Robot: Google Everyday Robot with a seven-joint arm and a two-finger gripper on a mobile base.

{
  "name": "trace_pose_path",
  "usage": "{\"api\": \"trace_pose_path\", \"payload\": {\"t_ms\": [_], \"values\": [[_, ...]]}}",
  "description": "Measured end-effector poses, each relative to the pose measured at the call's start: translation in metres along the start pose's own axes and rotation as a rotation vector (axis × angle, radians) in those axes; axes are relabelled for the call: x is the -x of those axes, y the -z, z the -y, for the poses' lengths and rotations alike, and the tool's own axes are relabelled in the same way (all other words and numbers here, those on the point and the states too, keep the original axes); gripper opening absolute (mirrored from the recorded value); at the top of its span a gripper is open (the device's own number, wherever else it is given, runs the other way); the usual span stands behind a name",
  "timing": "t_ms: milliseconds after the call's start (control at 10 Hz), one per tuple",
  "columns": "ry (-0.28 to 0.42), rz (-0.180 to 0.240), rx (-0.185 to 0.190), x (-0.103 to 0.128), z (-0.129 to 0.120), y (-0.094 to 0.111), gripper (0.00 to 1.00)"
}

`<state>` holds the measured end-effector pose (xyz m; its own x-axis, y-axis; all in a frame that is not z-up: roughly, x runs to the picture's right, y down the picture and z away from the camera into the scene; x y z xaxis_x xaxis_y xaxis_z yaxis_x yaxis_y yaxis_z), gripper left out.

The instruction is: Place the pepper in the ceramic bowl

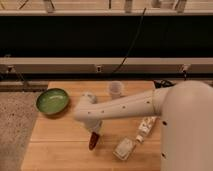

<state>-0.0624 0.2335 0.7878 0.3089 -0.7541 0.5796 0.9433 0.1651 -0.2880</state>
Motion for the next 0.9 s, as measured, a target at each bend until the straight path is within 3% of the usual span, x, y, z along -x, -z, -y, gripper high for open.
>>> {"api": "trace_pose_path", "payload": {"t_ms": [100, 400, 600, 900], "values": [[0.052, -0.008, 0.013, -0.005, 0.023, 0.013, 0.00], [0.138, -0.038, 0.032, -0.018, 0.056, 0.034, 0.00], [0.179, -0.064, 0.028, -0.028, 0.081, 0.048, 0.00], [0.216, -0.125, 0.006, -0.067, 0.117, 0.069, 0.00]]}}
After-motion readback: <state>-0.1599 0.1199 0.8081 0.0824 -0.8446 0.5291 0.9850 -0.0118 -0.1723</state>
